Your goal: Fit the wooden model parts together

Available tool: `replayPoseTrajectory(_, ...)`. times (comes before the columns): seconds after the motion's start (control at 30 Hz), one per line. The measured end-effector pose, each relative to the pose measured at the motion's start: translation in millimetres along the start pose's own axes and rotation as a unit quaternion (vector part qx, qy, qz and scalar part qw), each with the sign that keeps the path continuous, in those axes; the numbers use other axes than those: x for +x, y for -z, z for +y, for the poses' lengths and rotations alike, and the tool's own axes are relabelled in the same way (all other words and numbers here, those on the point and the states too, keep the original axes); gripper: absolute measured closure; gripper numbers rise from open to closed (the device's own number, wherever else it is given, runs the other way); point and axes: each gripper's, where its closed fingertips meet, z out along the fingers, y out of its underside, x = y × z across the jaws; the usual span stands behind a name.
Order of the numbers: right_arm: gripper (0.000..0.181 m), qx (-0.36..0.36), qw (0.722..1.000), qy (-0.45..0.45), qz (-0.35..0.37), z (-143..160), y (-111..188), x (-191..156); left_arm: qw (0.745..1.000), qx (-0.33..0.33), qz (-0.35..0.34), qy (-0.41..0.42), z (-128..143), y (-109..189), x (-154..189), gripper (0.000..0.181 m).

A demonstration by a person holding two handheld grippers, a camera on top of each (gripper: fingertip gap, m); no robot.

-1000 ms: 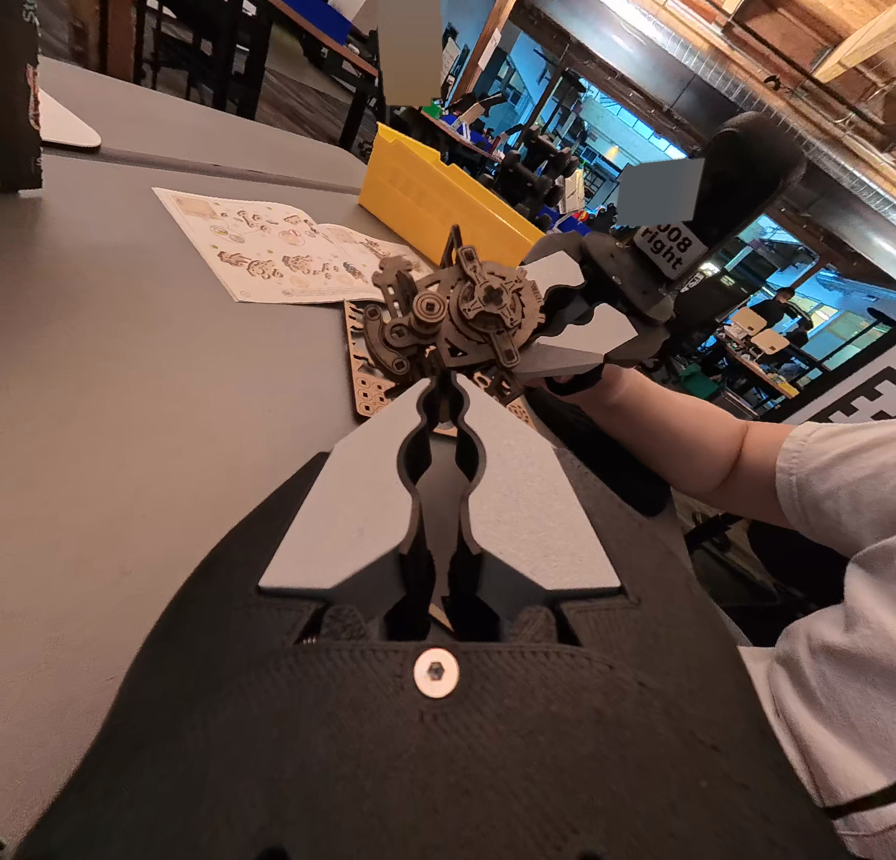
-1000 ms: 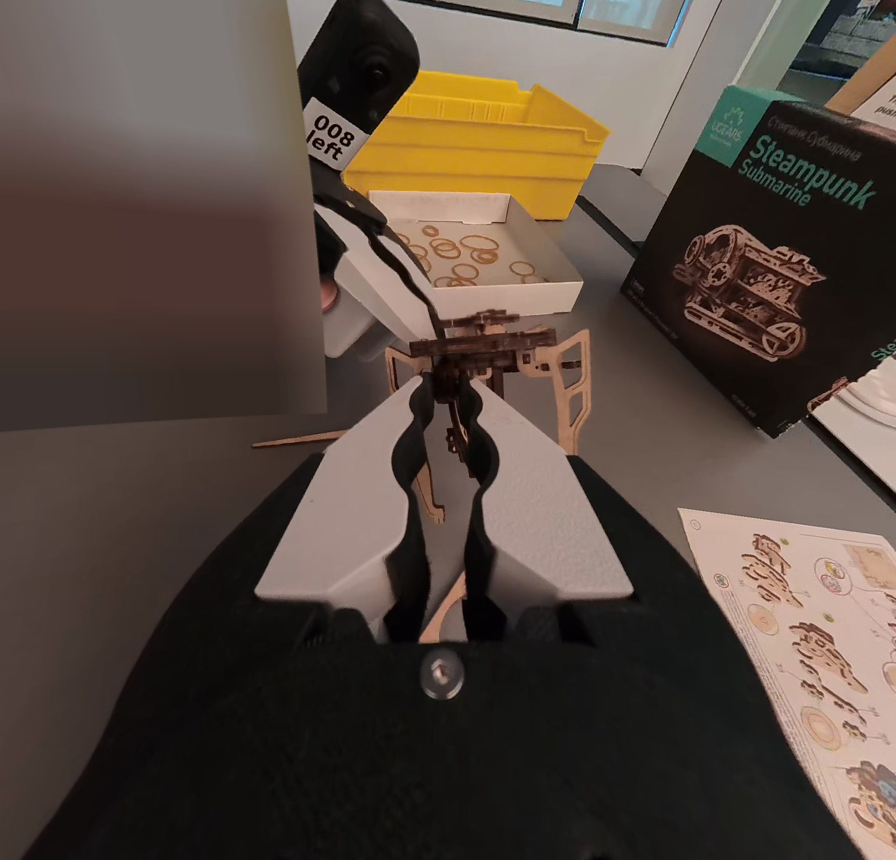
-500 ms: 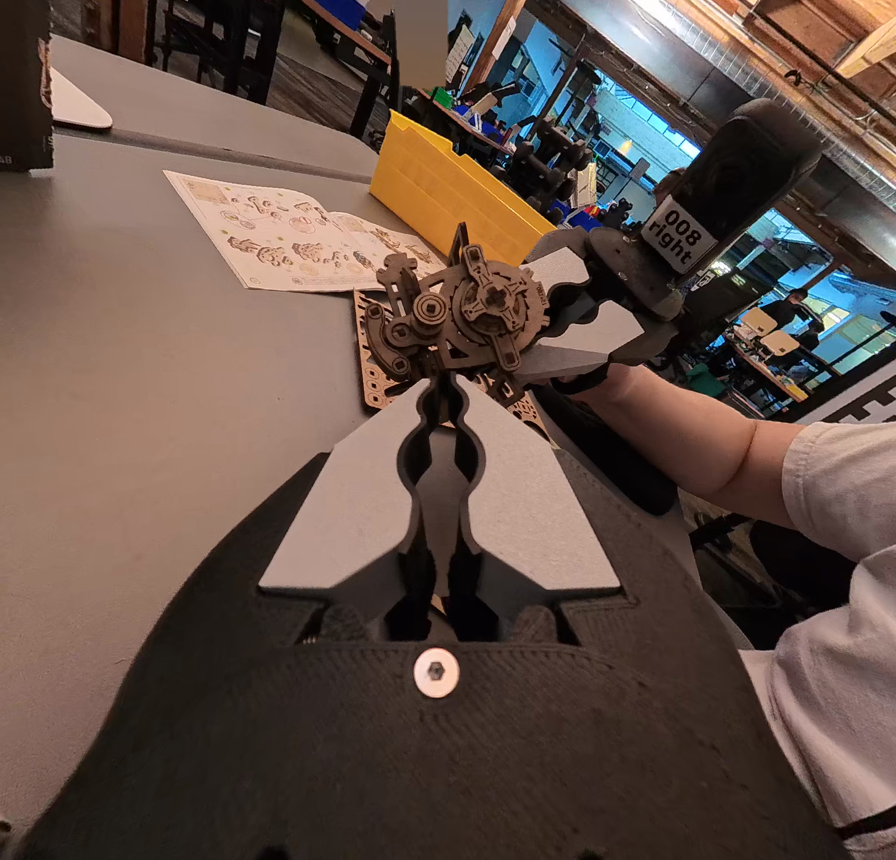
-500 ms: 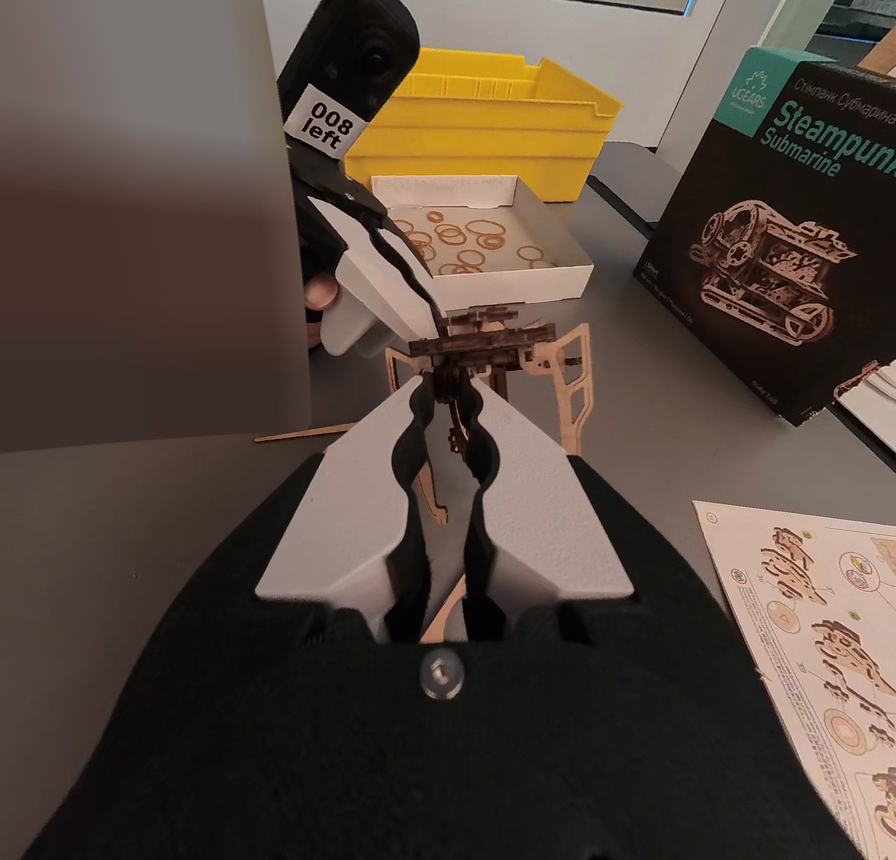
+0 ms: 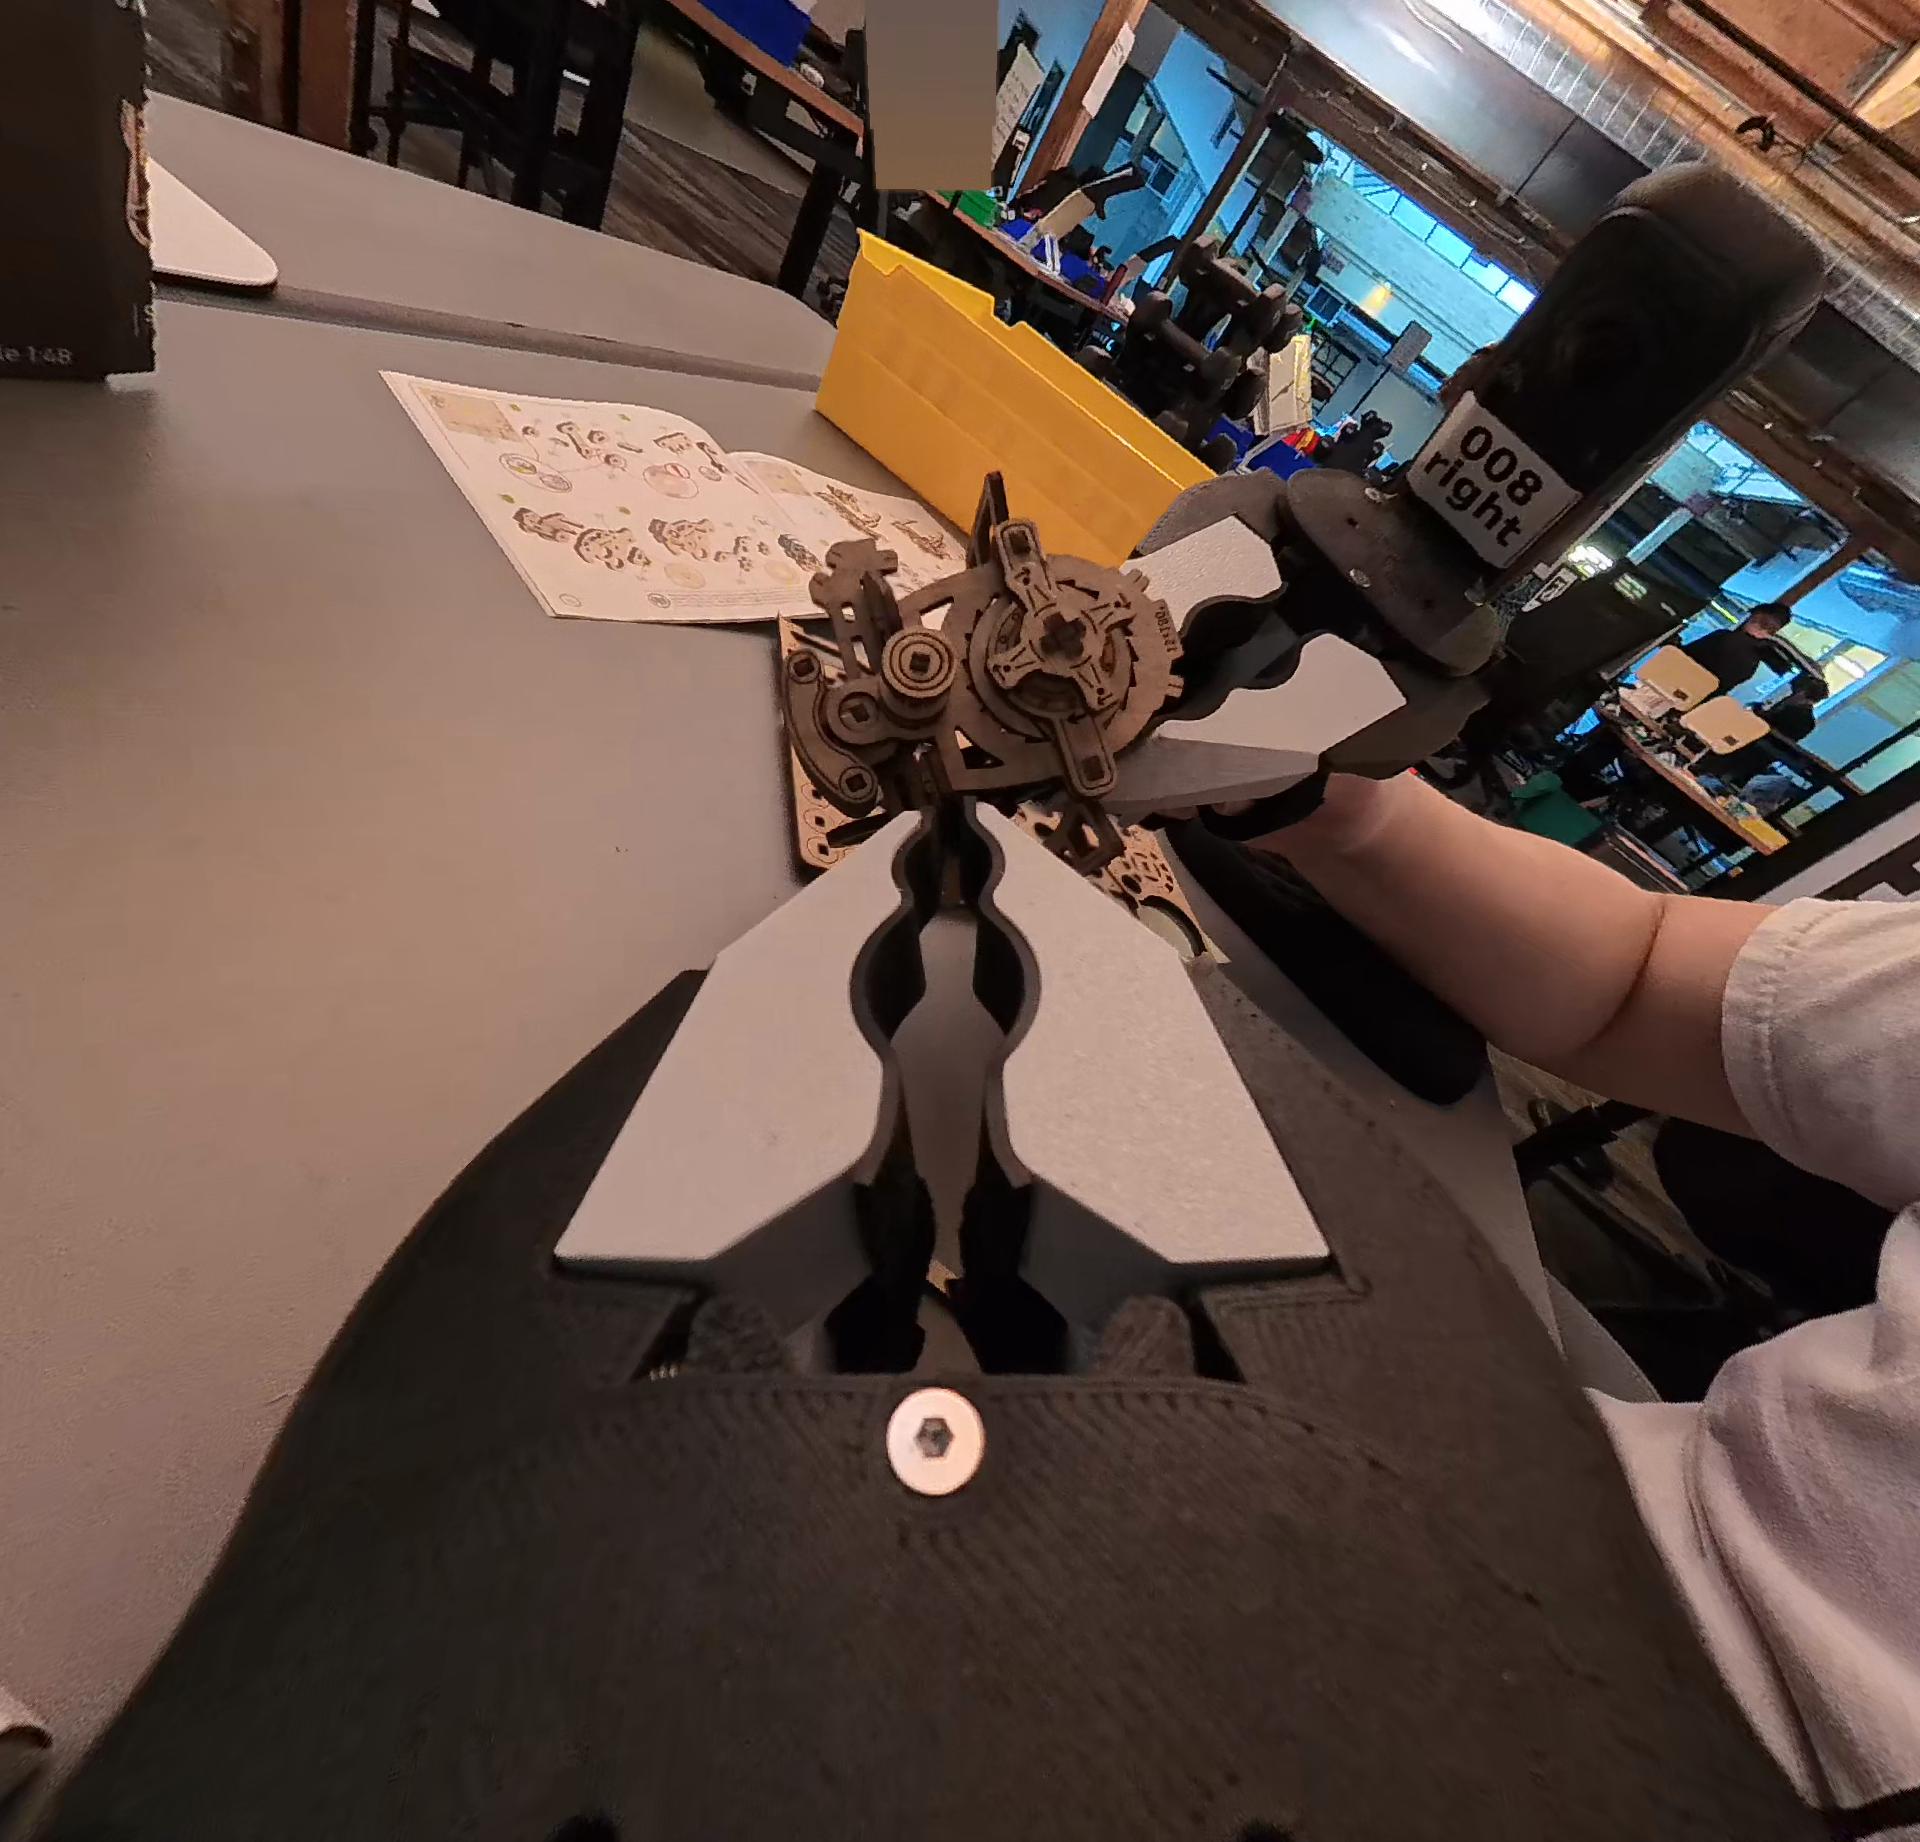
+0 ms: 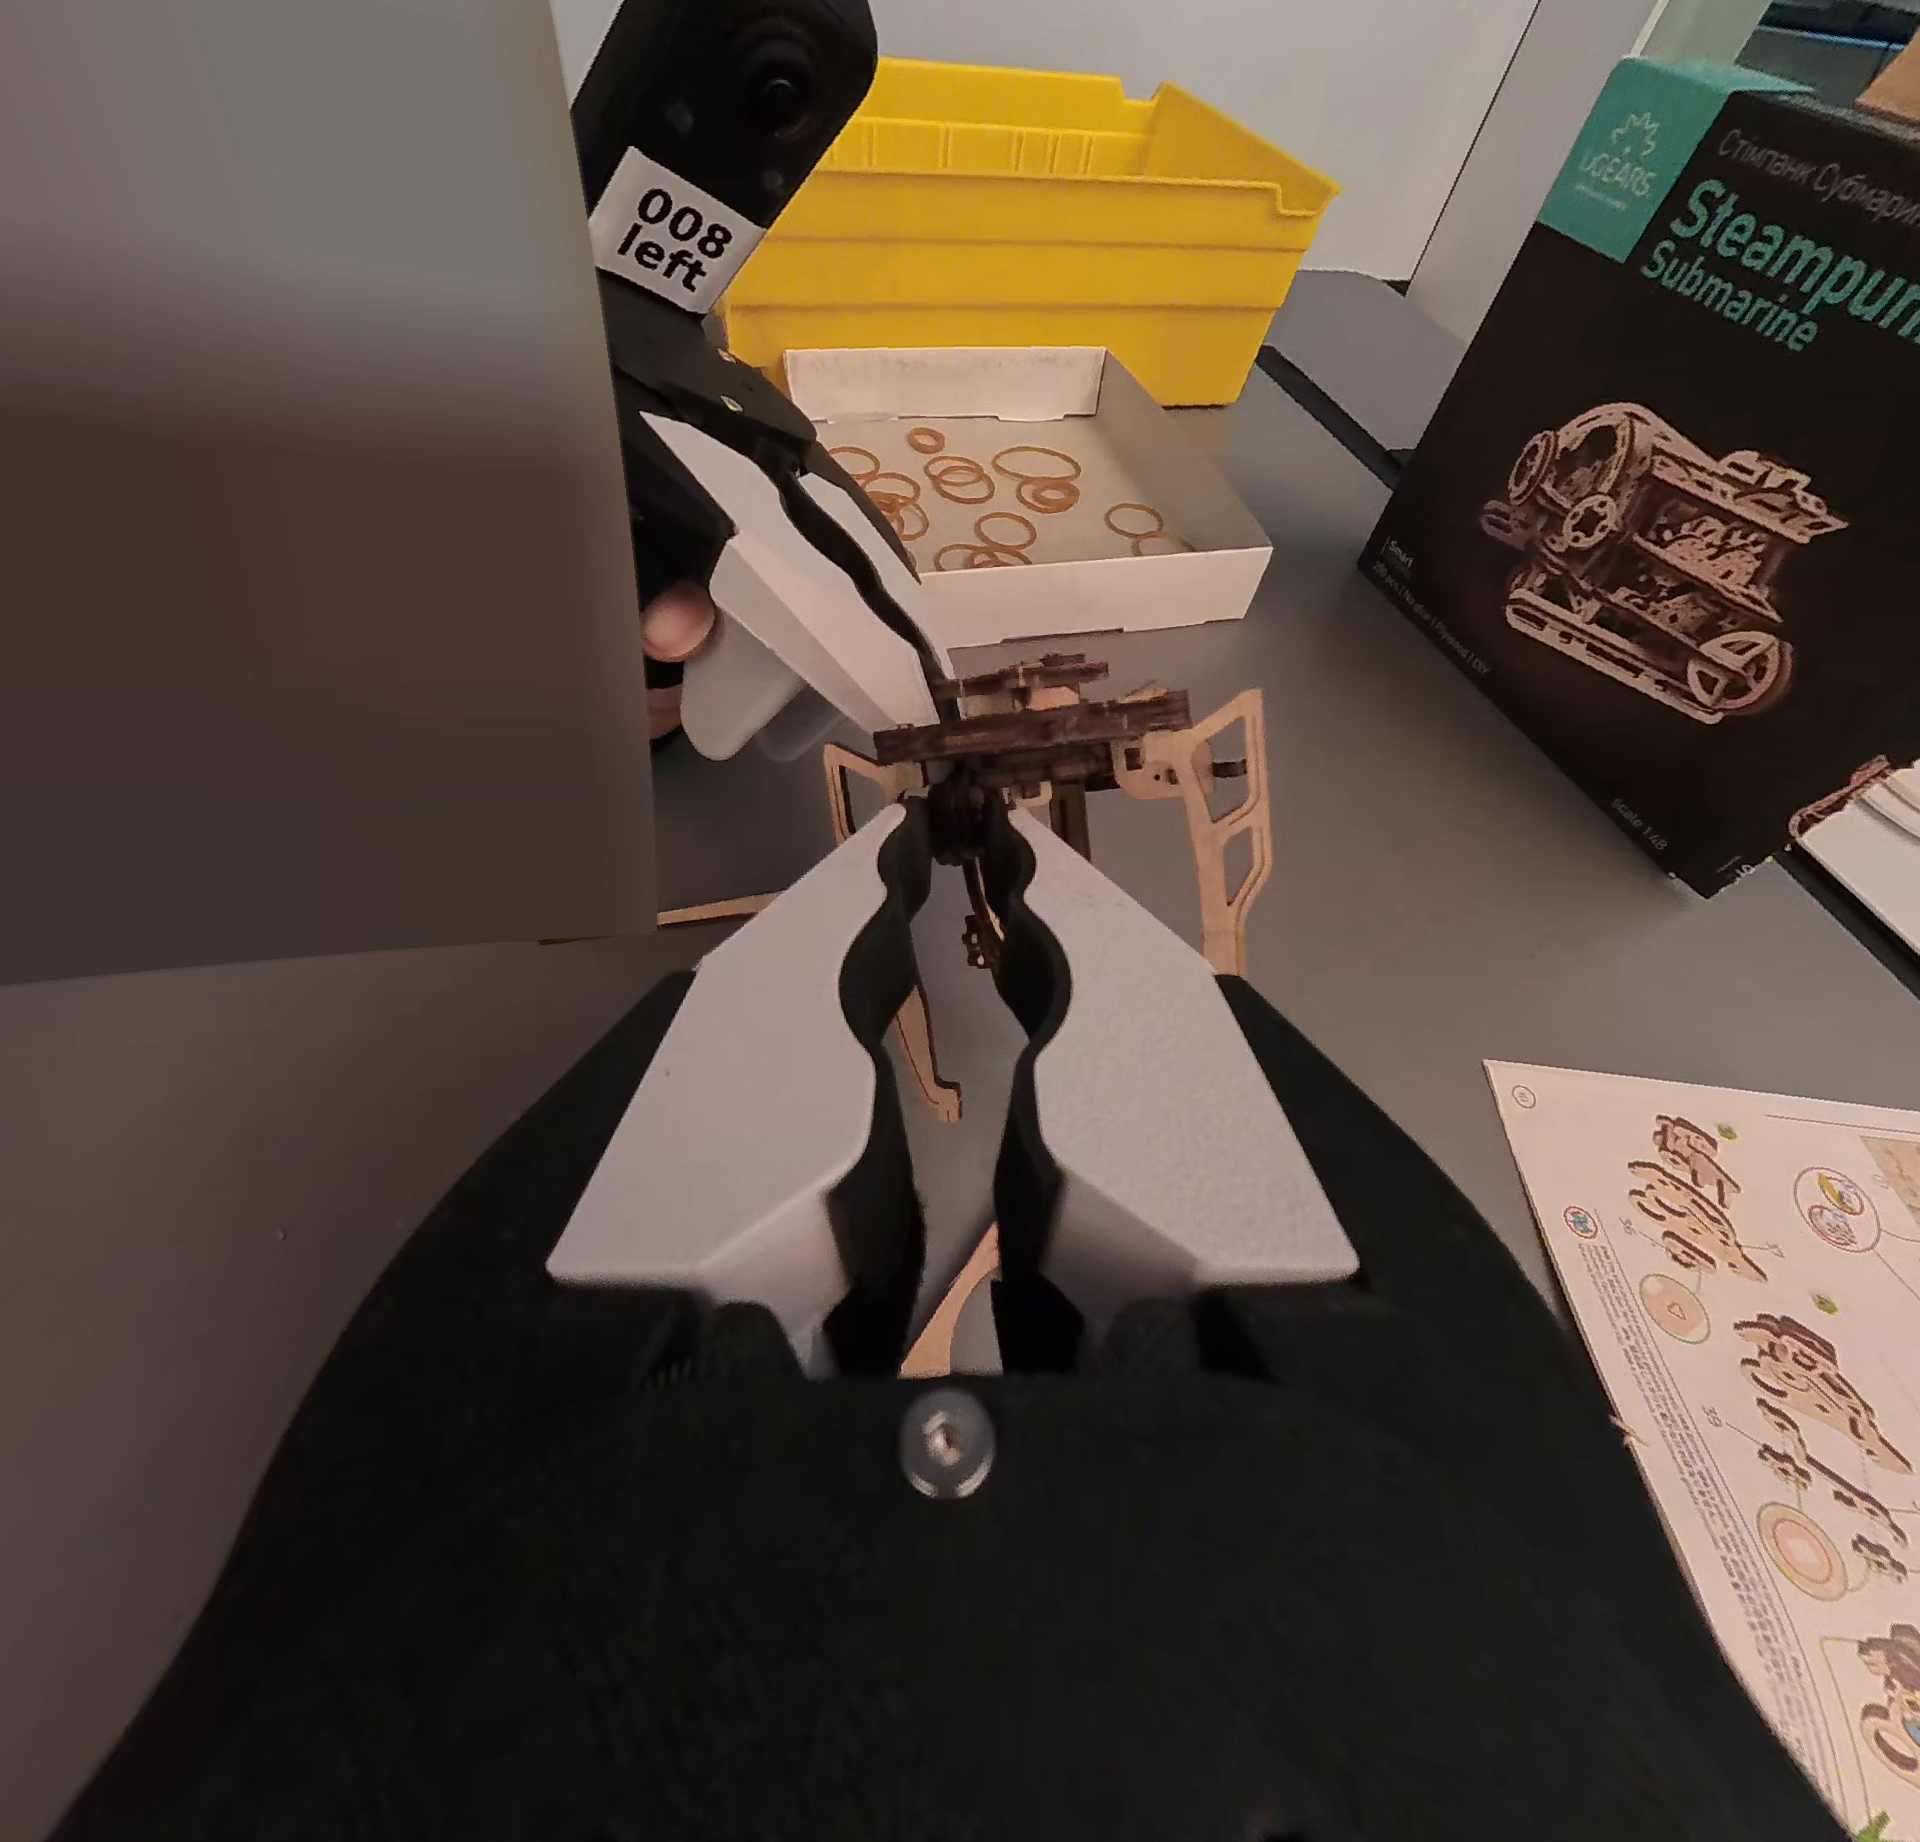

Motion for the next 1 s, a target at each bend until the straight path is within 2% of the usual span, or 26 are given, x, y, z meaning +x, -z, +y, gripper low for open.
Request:
replayPoseTrajectory(0.43,0.172,-0.001,1.0,-0.005,0.005,-2,-1,2,1.0,0.009,0.002,0.007,-3,1,-2,0.181)
replayPoseTrajectory(0.57,0.173,0.013,0.999,0.038,0.014,-17,6,-1,0.998,0.021,0.051,0.027,-9,2,7,0.181)
replayPoseTrajectory(0.7,0.17,0.042,0.998,0.044,0.016,-32,15,-10,0.994,0.048,0.082,0.05,-20,9,10,0.181)
replayPoseTrajectory(0.9,0.15,0.115,0.989,-0.088,-0.041,-63,35,-17,0.979,0.104,0.171,0.039,-41,24,32,0.181)
replayPoseTrajectory(1.0,0.148,0.128,0.987,-0.089,-0.044,-71,39,-22,0.972,0.13,0.197,0.001,-48,31,46,0.181)
